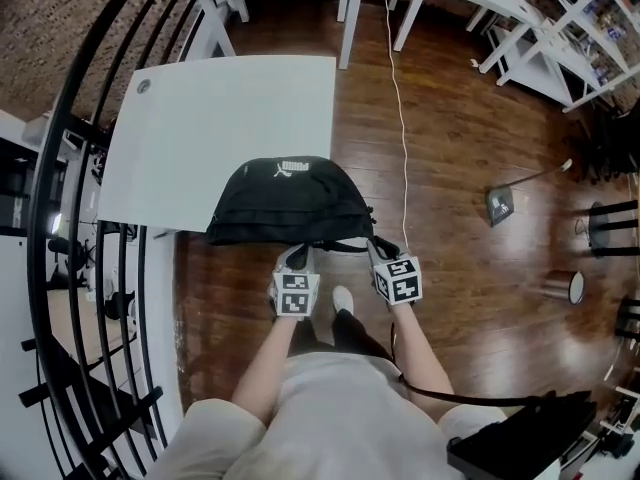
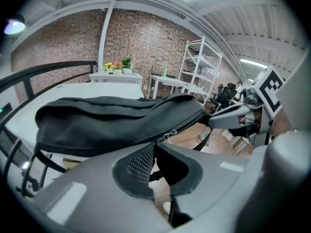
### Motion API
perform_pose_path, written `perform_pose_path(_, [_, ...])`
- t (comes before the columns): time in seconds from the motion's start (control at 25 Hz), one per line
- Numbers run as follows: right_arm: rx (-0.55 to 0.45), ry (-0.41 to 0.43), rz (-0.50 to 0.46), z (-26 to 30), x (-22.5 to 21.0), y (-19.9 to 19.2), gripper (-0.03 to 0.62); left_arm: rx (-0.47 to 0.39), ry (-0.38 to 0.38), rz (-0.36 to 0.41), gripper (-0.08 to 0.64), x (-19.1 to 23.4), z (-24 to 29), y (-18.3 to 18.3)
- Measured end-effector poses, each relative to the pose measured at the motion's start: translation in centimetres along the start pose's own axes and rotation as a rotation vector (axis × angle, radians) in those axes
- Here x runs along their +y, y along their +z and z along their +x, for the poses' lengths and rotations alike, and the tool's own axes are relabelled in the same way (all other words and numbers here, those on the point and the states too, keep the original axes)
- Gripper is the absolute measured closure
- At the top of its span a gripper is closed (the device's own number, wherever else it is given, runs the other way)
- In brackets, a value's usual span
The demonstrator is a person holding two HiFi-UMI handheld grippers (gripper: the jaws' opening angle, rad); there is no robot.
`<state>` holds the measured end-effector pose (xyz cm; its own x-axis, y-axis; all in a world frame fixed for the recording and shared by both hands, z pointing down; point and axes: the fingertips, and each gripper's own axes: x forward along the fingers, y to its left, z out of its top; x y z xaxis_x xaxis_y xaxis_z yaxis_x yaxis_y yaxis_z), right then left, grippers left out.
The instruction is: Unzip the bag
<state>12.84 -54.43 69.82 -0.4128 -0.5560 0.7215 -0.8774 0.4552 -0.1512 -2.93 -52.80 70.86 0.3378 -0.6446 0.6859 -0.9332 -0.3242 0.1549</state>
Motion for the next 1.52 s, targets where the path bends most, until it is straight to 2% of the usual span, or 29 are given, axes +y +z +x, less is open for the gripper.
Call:
perform_pose_path(0.08, [0.004, -0.02, 0.008, 0.3, -0.4, -0.2, 0.551, 0.023, 0.113, -0.031, 0.535, 6.3, -1.4, -2.0])
perform_pose_path(0.16, [0.014, -0.04, 0.013, 0.6, -0.7, -0.5, 0.551, 0.039, 0.25, -0.096, 0.534, 14.1, -3.8, -4.2])
perform_pose_path(0.24, [0.022, -0.058, 0.021, 0.7, -0.9, -0.9, 0.549, 0.045, 0.348, -0.153, 0.534, 21.1, -6.7, -5.8])
perform_pose_path(0.32, [0.022, -0.081, 0.036, 0.8, -1.0, -1.2, 0.551, 0.052, 0.369, -0.16, 0.527, 24.6, -9.0, -5.4])
perform_pose_path(0.4, [0.014, -0.112, 0.053, 1.1, -1.1, -1.5, 0.551, 0.053, 0.325, -0.11, 0.526, 25.0, -9.3, -4.4])
perform_pose_path(0.48, [0.002, -0.143, 0.075, 1.8, -0.9, -1.9, 0.551, 0.043, 0.291, -0.078, 0.528, 24.7, -8.8, -4.2])
perform_pose_path(0.76, [-0.018, -0.23, 0.103, 1.1, -0.7, -3.9, 0.545, 0.011, 0.24, -0.109, 0.514, 23.4, -9.6, -6.5])
perform_pose_path(0.88, [-0.047, -0.226, 0.115, -1.8, 0.6, -4.6, 0.545, -0.004, 0.259, -0.14, 0.514, 22.6, -11.8, -7.9])
perform_pose_path(1.0, [-0.114, -0.187, 0.132, -5.4, 2.4, -5.2, 0.545, -0.041, 0.277, -0.165, 0.517, 20.3, -14.4, -9.0])
perform_pose_path(1.08, [-0.174, -0.134, 0.106, -7.6, 4.5, -4.9, 0.552, -0.087, 0.281, -0.163, 0.534, 18.0, -16.2, -9.0])
perform_pose_path(1.2, [-0.298, -0.026, 0.036, -11.4, 9.1, -3.4, 0.6, -0.185, 0.275, -0.137, 0.543, 13.4, -20.1, -8.0])
perform_pose_path(1.36, [-0.46, 0.078, -0.056, -19.4, 13.3, -1.9, 0.6, -0.362, 0.239, -0.084, 0.543, 3.5, -26.7, -5.3])
perform_pose_path(1.52, [-0.544, 0.15, -0.109, -26.8, 17.4, -2.7, 0.6, -0.52, 0.188, -0.057, 0.543, -5.3, -33.9, -3.2])
